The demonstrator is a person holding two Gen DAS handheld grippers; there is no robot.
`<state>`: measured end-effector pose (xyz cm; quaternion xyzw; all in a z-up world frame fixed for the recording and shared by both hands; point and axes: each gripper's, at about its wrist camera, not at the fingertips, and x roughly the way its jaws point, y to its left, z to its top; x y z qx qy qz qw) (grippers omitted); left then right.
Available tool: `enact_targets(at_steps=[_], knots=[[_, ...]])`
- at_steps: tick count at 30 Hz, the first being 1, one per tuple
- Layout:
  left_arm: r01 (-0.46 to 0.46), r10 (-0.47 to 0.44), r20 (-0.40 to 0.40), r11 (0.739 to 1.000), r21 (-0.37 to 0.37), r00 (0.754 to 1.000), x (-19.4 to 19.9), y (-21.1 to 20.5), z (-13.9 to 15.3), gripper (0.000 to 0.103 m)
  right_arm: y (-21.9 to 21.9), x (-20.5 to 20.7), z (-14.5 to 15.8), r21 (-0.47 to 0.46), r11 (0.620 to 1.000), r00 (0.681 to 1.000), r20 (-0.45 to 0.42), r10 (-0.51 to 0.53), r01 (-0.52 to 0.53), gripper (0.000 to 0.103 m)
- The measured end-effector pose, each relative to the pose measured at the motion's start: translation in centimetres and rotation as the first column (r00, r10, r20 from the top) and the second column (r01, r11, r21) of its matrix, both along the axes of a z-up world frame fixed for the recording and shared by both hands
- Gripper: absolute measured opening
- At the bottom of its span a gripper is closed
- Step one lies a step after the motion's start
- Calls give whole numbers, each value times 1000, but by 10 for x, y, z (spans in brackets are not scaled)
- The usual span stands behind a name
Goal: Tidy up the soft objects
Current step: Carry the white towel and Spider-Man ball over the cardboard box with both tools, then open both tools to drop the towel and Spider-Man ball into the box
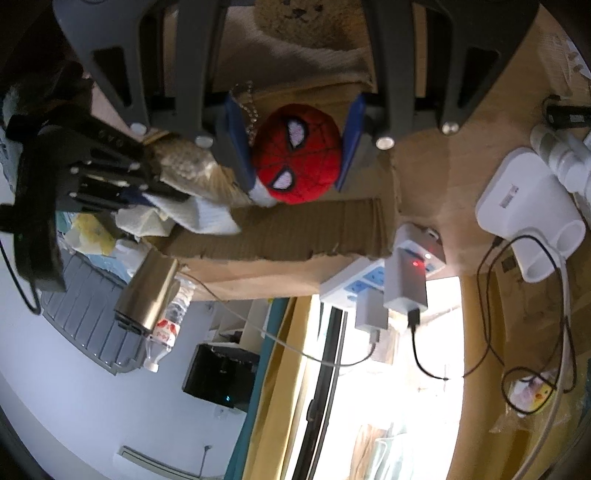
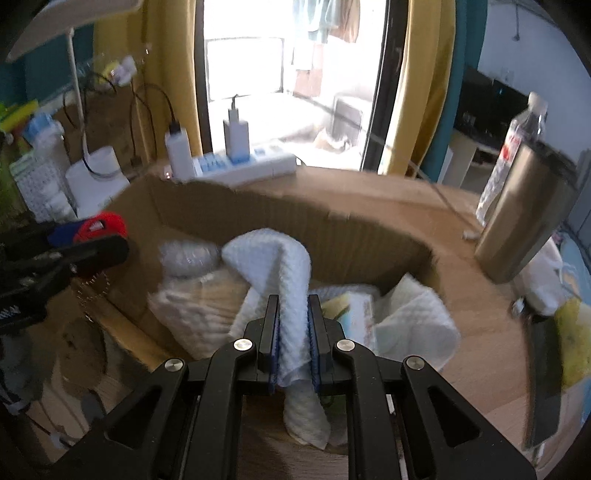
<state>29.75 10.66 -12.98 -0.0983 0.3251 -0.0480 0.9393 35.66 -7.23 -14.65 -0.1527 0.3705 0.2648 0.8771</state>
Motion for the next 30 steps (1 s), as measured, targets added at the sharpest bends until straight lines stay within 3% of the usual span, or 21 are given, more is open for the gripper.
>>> enact_targets(at_steps=[14, 22, 30], knots=[[20, -20, -40, 1000, -3, 999, 6, -4, -11, 47, -2, 6, -3, 58, 998, 997, -70, -20, 24, 18], [0, 0, -55, 1000, 3, 998, 6, -3, -8, 53, -9, -1, 10, 99, 995, 998, -66, -15, 21, 46], [-6, 7, -23, 1000, 12, 1000, -4, -4, 7, 53, -17, -16, 25, 114, 993, 999, -34, -11, 15, 50]])
